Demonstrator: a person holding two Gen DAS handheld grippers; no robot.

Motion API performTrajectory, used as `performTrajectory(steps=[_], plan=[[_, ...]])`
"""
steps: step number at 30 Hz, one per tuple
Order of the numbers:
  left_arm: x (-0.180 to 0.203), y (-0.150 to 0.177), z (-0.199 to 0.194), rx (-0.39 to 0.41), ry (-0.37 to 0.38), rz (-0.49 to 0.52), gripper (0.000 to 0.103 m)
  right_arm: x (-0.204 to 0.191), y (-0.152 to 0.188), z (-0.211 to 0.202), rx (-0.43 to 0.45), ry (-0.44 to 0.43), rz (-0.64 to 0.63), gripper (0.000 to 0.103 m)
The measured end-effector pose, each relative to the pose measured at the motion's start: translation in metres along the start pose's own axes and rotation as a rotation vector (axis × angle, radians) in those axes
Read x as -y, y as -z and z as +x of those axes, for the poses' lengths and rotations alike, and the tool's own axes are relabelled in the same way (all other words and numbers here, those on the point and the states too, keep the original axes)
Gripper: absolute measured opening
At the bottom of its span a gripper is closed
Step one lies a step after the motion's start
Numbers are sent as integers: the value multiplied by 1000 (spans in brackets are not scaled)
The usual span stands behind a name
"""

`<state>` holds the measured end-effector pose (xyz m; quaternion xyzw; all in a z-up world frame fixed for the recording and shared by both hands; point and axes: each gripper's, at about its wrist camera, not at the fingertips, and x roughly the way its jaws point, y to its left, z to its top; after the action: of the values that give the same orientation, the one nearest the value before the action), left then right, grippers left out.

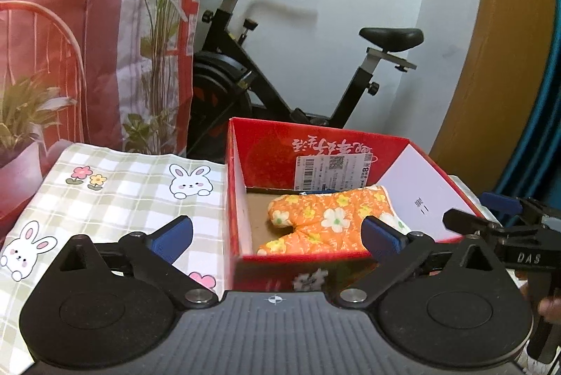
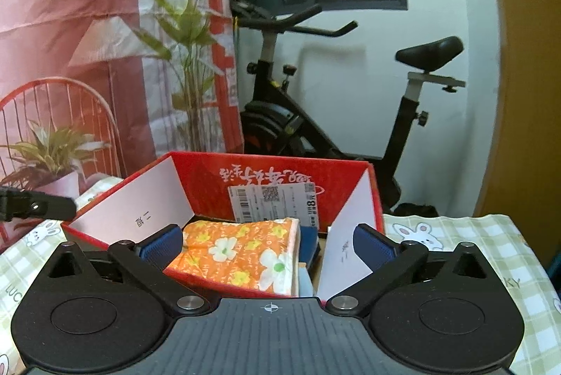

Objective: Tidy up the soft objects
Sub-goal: 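Move the right tool down onto the black eye mask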

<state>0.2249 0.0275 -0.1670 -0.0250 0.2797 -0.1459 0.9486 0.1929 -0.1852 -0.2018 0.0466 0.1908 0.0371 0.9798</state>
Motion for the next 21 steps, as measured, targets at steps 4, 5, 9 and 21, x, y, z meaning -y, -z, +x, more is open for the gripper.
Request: performTrajectory(steps=[4, 5, 9, 21], plan=[[3, 15, -12, 27, -9, 28, 103, -3, 11, -19, 52, 21, 9, 103], [4, 19, -13, 27, -13, 39, 103, -4, 13, -22, 53, 22, 10, 103], [7, 32, -15, 11, -6, 58, 103, -8, 22, -33, 63, -6, 18, 103], [5, 66, -6, -48, -53, 41, 103, -28, 49, -35, 19, -18, -36, 103]])
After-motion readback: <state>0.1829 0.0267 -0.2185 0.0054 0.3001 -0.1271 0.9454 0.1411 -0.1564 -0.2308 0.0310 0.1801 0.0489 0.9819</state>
